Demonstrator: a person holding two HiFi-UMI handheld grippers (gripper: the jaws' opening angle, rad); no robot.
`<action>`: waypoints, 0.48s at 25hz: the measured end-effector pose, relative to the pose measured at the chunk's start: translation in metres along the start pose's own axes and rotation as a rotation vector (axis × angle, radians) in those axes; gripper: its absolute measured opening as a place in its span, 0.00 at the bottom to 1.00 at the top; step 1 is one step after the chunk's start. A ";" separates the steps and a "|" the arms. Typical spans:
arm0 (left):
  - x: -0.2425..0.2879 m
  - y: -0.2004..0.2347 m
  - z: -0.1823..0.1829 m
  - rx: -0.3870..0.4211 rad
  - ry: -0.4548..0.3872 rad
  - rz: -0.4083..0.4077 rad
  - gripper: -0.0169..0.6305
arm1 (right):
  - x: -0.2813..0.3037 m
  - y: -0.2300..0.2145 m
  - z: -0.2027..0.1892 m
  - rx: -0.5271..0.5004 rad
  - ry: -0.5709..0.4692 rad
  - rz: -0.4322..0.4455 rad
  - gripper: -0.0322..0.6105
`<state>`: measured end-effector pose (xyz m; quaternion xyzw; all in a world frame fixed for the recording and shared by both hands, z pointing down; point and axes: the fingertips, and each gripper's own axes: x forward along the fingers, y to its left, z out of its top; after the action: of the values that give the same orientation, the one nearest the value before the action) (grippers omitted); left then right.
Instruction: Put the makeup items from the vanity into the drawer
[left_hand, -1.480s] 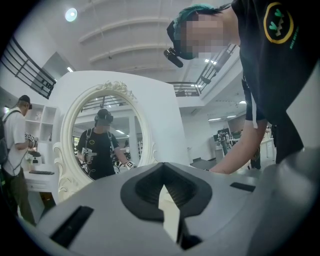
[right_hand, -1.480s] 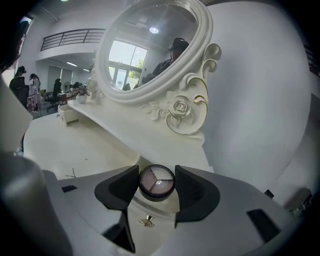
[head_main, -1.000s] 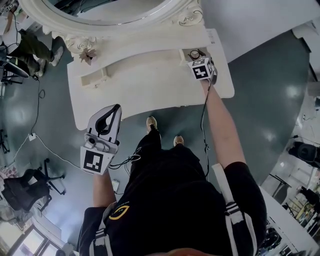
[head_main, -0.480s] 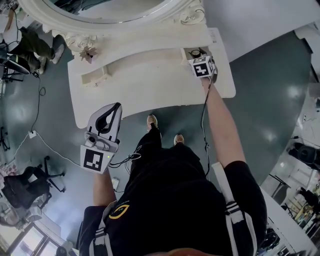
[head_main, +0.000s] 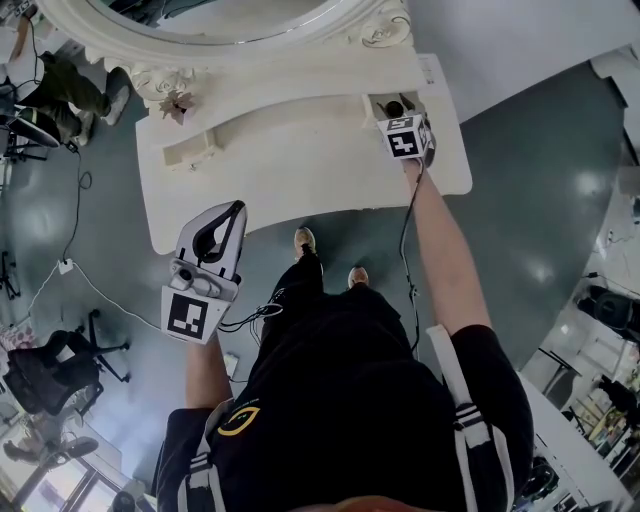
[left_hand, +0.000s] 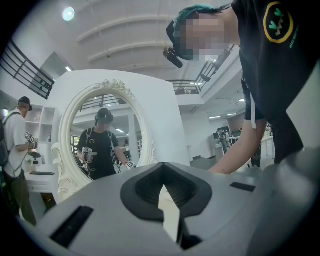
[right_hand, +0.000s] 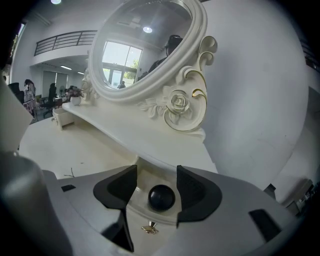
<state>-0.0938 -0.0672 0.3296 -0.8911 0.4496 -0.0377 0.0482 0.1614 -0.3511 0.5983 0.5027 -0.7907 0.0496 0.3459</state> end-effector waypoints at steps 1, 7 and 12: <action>0.000 -0.001 0.000 0.001 -0.001 -0.002 0.05 | -0.003 0.000 0.002 -0.002 -0.011 -0.002 0.47; 0.002 -0.004 0.001 -0.002 -0.006 -0.006 0.05 | -0.026 0.011 0.027 -0.022 -0.089 0.010 0.48; 0.002 -0.005 0.002 -0.001 -0.013 -0.008 0.05 | -0.062 0.034 0.071 -0.039 -0.226 0.049 0.49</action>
<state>-0.0882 -0.0660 0.3280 -0.8932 0.4456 -0.0321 0.0506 0.1135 -0.3170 0.5169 0.4789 -0.8375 -0.0143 0.2629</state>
